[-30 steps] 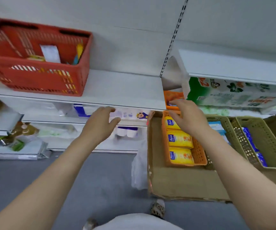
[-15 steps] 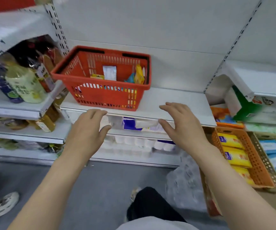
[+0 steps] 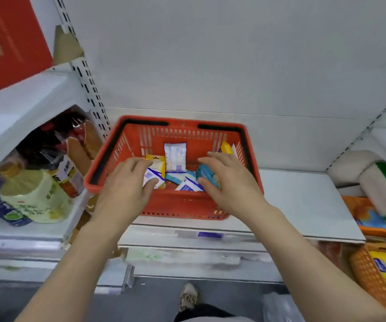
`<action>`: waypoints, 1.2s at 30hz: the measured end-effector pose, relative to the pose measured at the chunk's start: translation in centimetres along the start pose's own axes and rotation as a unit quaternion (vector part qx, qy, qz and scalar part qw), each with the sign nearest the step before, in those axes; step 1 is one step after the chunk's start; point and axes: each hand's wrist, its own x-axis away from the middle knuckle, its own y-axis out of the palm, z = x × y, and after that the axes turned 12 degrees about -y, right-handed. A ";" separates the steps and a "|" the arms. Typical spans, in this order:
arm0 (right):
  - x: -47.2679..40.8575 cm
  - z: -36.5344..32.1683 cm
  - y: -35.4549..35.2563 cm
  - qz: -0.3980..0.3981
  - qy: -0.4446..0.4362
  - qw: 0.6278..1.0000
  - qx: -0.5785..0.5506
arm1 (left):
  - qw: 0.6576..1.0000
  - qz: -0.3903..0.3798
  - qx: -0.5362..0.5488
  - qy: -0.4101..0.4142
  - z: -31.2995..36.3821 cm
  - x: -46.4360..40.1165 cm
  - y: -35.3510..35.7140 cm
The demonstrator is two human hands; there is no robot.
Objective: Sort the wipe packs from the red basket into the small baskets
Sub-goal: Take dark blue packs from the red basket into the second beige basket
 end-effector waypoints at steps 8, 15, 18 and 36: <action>-7.0 2.8 3.1 -0.043 0.039 0.998 0.022 | 0.996 -0.084 0.012 0.025 -2.4 -8.3 4.0; -12.1 5.3 8.8 -0.202 0.116 0.972 -0.014 | 0.974 -0.226 -0.009 -0.015 -6.4 -13.8 7.3; -14.7 6.1 11.8 -0.201 0.140 0.968 -0.047 | 0.950 -0.306 -0.032 -0.052 -7.7 -15.7 8.2; -18.7 7.2 18.5 -0.051 0.356 0.930 -0.081 | 0.904 -0.420 -0.049 -0.053 -8.6 -17.7 9.6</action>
